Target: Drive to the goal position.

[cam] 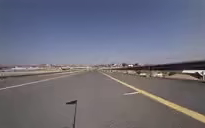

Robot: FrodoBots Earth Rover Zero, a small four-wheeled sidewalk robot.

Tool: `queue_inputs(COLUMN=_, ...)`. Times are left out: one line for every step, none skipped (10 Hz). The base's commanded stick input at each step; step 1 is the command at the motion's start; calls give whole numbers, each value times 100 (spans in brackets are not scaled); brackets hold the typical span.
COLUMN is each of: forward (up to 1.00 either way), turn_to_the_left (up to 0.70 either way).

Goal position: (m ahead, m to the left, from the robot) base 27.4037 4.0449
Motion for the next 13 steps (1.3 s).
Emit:
queue_inputs(forward=100, turn_to_the_left=0)
queue_inputs(forward=100, turn_to_the_left=0)
queue_inputs(forward=100, turn_to_the_left=0)
queue_inputs(forward=100, turn_to_the_left=0)
queue_inputs(forward=100, turn_to_the_left=0)
queue_inputs(forward=100, turn_to_the_left=0)
queue_inputs(forward=100, turn_to_the_left=0)
queue_inputs(forward=100, turn_to_the_left=0)
queue_inputs(forward=100, turn_to_the_left=0)
queue_inputs(forward=100, turn_to_the_left=0)
queue_inputs(forward=100, turn_to_the_left=0)
queue_inputs(forward=100, turn_to_the_left=0)
queue_inputs(forward=100, turn_to_the_left=0)
